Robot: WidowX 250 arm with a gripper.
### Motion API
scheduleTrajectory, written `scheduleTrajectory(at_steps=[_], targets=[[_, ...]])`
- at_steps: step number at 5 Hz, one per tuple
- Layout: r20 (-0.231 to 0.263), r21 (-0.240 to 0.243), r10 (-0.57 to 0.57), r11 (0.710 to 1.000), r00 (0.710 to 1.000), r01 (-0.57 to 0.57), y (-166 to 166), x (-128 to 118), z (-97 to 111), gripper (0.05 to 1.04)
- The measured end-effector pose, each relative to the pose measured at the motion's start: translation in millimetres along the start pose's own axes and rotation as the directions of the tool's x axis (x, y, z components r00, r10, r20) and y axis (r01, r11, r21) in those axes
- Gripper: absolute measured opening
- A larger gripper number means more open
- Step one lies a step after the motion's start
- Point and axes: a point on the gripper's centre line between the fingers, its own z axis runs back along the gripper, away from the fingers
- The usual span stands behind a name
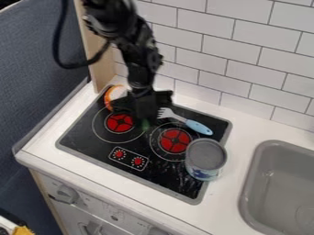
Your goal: Move the zucchini to the middle of the stove
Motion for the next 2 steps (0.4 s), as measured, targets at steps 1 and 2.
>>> scheduleTrajectory(at_steps=[1,2], targets=[[0.074,0.009,-0.174,0.985,0.982,0.174,5.9,18.4,-0.2,0.325],[0.121,-0.008,-0.310,0.950,0.943,0.313,9.5,33.1,-1.3,0.325]])
